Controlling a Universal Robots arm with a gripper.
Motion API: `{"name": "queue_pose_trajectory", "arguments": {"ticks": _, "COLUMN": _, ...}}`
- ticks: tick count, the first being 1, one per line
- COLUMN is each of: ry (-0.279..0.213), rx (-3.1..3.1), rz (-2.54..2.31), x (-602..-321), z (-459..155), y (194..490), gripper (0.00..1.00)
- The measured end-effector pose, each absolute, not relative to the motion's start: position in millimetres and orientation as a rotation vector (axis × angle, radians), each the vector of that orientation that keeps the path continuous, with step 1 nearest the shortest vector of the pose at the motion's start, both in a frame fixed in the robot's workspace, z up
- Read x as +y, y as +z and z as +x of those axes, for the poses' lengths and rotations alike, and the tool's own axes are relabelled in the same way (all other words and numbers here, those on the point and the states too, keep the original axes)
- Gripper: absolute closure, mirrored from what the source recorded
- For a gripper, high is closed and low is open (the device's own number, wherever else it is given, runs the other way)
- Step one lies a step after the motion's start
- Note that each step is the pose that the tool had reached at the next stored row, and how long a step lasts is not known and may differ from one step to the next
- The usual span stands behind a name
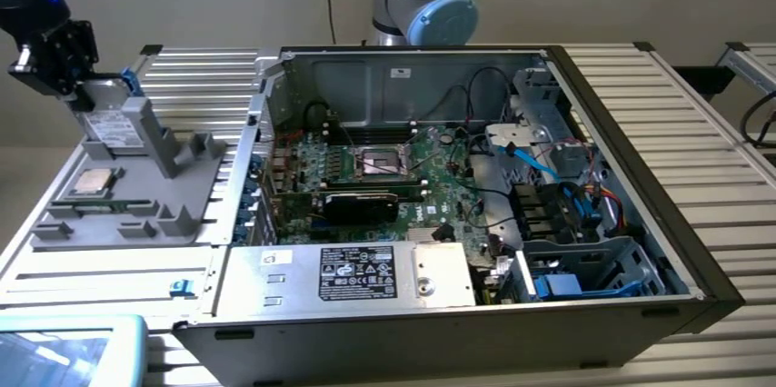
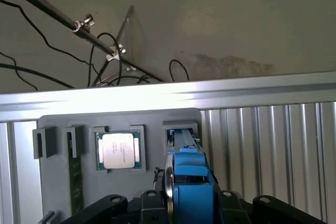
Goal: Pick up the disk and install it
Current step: 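Pick up the disk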
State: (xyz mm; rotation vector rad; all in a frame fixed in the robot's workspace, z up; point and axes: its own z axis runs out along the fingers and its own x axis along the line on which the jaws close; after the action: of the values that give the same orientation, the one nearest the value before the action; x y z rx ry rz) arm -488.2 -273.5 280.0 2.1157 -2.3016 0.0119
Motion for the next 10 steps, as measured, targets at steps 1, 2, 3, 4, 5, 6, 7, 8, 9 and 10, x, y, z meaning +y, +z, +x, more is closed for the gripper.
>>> {"name": "queue_pose_trajectory", "arguments": {"ticks": 1, "ry": 0.012, "rx": -2.302, "rz": 2.115, "x": -274, "z": -488, "y": 280, "gripper": 0.63}}
{"name": "queue_pose_trajectory", "arguments": {"ticks": 2, "ry": 0.012, "rx": -2.303, "rz": 2.114, "x": -274, "z": -488, "y": 280, "gripper": 0.63}}
{"name": "queue_pose_trajectory", "arguments": {"ticks": 3, "ry": 0.012, "rx": -2.303, "rz": 2.114, "x": -274, "z": -488, "y": 280, "gripper": 0.63}}
{"name": "queue_pose_trajectory", "arguments": {"ticks": 4, "ry": 0.012, "rx": -2.303, "rz": 2.114, "x": -274, "z": -488, "y": 281, "gripper": 0.63}}
{"name": "queue_pose_trajectory", "arguments": {"ticks": 5, "ry": 0.013, "rx": -2.304, "rz": 2.115, "x": -274, "z": -488, "y": 283, "gripper": 0.63}}
{"name": "queue_pose_trajectory", "arguments": {"ticks": 6, "ry": 0.016, "rx": -2.305, "rz": 2.116, "x": -274, "z": -488, "y": 286, "gripper": 0.63}}
{"name": "queue_pose_trajectory", "arguments": {"ticks": 7, "ry": 0.018, "rx": -2.306, "rz": 2.117, "x": -274, "z": -488, "y": 288, "gripper": 0.63}}
{"name": "queue_pose_trajectory", "arguments": {"ticks": 8, "ry": 0.02, "rx": -2.307, "rz": 2.118, "x": -274, "z": -488, "y": 291, "gripper": 0.63}}
{"name": "queue_pose_trajectory", "arguments": {"ticks": 9, "ry": 0.023, "rx": -2.309, "rz": 2.119, "x": -274, "z": -488, "y": 293, "gripper": 0.63}}
{"name": "queue_pose_trajectory", "arguments": {"ticks": 10, "ry": 0.025, "rx": -2.31, "rz": 2.12, "x": -274, "z": -488, "y": 296, "gripper": 0.63}}
